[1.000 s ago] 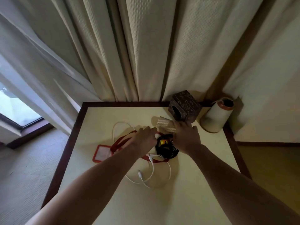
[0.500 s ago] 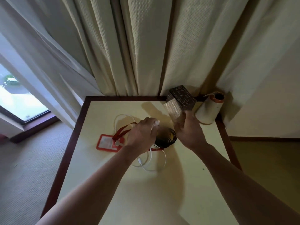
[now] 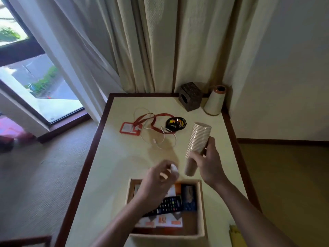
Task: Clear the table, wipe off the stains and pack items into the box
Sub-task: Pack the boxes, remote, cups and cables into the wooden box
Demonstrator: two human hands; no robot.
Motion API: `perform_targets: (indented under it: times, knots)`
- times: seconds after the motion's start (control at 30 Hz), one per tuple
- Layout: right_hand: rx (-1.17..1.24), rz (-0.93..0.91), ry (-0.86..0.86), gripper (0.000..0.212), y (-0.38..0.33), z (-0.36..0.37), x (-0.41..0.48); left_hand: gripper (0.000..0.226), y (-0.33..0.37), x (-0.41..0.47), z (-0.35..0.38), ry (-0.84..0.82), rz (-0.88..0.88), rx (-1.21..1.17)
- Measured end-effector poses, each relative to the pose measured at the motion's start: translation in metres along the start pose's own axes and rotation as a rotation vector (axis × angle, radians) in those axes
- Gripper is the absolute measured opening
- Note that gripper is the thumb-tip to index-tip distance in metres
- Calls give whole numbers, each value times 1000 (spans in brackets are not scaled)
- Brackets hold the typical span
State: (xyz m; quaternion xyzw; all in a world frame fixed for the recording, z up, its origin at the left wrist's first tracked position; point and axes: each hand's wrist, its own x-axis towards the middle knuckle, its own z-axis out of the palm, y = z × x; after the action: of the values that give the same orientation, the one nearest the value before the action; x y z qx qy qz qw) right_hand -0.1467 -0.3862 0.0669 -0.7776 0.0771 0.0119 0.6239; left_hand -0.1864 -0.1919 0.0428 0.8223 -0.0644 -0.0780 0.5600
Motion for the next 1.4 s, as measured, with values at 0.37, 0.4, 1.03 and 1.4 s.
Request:
perform_targets:
  times: [0.37, 0.4, 1.03, 1.4]
  knots:
    - [263, -45, 381, 58, 60, -10, -81, 19, -43, -65, 79, -341, 90, 505]
    - [279, -35, 391, 57, 61, -10, -84, 18, -44, -61, 82, -359, 86, 549]
    - [257, -40, 388, 58, 60, -2, -84, 19, -53, -46, 72, -420, 186, 590]
    - [-652, -263, -252, 77, 31, 29, -98, 43, -103, -65, -39, -162, 273, 989]
